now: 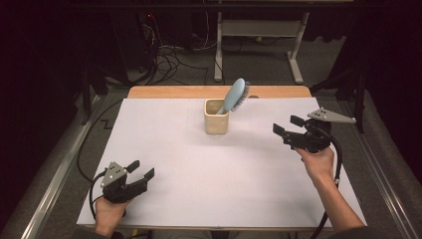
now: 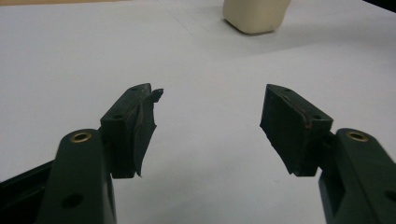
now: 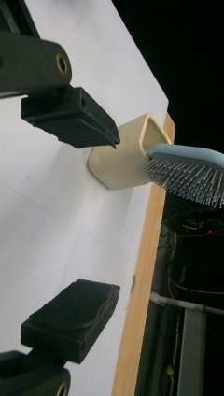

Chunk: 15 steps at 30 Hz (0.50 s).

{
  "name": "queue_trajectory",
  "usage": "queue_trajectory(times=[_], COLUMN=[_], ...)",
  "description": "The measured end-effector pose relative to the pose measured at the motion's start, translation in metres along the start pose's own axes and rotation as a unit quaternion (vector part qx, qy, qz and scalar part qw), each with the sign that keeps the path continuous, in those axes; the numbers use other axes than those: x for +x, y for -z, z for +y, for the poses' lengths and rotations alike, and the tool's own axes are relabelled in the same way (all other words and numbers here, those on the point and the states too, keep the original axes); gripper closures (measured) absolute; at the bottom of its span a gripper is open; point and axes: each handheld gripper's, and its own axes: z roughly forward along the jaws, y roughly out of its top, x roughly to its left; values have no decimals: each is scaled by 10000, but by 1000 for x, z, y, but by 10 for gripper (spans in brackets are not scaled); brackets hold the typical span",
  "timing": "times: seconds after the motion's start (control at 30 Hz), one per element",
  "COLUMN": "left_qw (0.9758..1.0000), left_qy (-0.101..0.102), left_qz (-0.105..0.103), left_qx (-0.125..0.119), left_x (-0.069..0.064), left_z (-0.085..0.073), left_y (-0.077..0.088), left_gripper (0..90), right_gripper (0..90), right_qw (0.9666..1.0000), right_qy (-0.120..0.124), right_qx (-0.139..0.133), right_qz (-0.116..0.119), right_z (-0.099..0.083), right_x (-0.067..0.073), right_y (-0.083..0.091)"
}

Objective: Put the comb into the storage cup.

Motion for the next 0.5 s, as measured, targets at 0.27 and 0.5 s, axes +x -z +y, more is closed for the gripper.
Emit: queue_trajectory(times=[0.27, 0.5], left_qw=[10000, 10000], left_qy=[1, 5], left_qz=[4, 0], left_qx=[-11, -11], left_x=[0, 0], left_z=[0, 0], left_y=[0, 0], left_gripper=[355, 356], right_gripper=[245, 245], right_qw=[10000, 10000], right_qy=[-36, 1], right_qx=[39, -8], right_qz=[-45, -32], right_z=[-3, -4], right_x=[-4, -3], right_y=[4, 7])
